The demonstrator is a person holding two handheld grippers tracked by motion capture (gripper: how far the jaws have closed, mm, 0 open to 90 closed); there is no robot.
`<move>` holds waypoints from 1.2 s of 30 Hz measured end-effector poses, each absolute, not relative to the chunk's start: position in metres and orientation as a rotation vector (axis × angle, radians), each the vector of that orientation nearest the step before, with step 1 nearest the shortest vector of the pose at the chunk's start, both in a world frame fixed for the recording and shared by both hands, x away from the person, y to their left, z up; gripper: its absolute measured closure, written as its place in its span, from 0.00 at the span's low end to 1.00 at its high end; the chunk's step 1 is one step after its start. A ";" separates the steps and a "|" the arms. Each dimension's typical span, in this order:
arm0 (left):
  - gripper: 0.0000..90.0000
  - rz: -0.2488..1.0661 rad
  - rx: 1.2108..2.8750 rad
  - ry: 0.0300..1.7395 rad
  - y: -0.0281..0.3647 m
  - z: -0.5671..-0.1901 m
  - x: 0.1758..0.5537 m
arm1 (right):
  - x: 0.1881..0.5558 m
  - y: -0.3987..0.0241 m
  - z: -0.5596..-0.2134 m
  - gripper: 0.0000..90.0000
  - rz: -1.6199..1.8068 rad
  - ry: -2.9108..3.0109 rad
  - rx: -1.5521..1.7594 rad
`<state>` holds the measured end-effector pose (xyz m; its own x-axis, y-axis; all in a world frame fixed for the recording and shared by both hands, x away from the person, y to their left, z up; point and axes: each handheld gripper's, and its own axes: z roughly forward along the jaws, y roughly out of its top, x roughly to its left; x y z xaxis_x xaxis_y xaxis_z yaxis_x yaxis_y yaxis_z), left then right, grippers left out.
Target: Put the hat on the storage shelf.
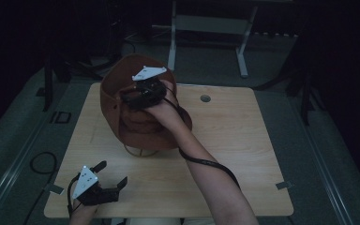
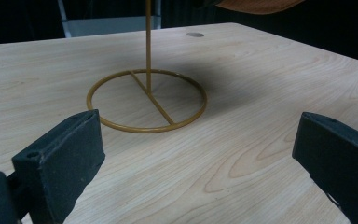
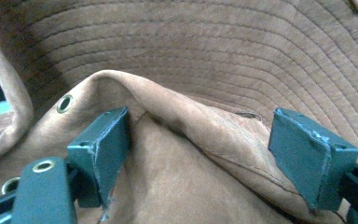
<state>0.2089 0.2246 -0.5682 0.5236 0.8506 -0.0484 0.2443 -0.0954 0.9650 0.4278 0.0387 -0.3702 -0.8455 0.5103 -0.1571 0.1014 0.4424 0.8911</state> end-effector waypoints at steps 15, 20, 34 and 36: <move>0.03 0.652 1.630 0.961 0.226 -0.572 0.211 | 0.419 0.028 -0.361 0.20 1.362 2.346 0.463; 0.03 0.655 1.630 0.963 0.226 -0.572 0.211 | 0.417 0.010 -0.348 0.21 1.418 2.346 0.472; 0.03 0.670 1.636 0.965 0.224 -0.572 0.211 | 0.400 -0.049 -0.360 0.20 1.476 2.365 0.453; 0.03 0.672 1.641 0.965 0.223 -0.572 0.211 | 0.398 -0.059 -0.363 0.20 1.472 2.370 0.462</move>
